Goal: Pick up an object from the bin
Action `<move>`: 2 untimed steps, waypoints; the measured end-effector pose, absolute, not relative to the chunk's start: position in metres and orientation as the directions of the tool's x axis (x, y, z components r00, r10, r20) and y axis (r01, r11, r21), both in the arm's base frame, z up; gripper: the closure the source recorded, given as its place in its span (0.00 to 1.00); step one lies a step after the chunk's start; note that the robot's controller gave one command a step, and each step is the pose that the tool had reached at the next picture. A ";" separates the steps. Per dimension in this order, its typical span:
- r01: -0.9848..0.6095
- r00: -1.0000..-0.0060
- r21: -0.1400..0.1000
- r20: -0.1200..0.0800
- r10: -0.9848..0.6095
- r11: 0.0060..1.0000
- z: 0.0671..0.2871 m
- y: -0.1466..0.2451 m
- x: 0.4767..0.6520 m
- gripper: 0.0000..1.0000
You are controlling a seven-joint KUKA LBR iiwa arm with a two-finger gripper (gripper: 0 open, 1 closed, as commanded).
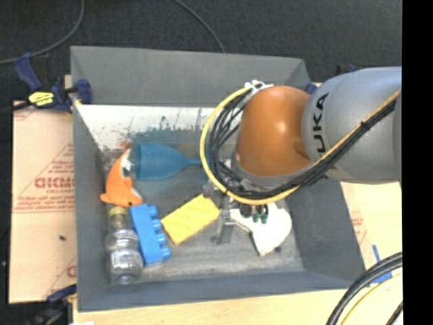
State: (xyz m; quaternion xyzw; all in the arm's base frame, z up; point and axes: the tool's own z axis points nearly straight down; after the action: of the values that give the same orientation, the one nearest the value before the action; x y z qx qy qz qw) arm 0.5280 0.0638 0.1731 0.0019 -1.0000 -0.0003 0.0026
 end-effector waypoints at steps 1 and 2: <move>-0.001 -1.000 0.001 -0.003 -0.001 1.000 0.178 0.063 0.529 0.00; -0.210 -0.978 0.000 -0.003 -0.210 0.978 0.075 0.069 0.582 0.00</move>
Offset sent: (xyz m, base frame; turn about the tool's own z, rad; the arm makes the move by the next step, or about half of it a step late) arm 0.0535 0.0064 -0.1031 -0.2153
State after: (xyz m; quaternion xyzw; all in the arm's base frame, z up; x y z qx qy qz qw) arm 0.5821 0.0694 0.0753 0.1058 -0.9944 -0.0004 -0.0015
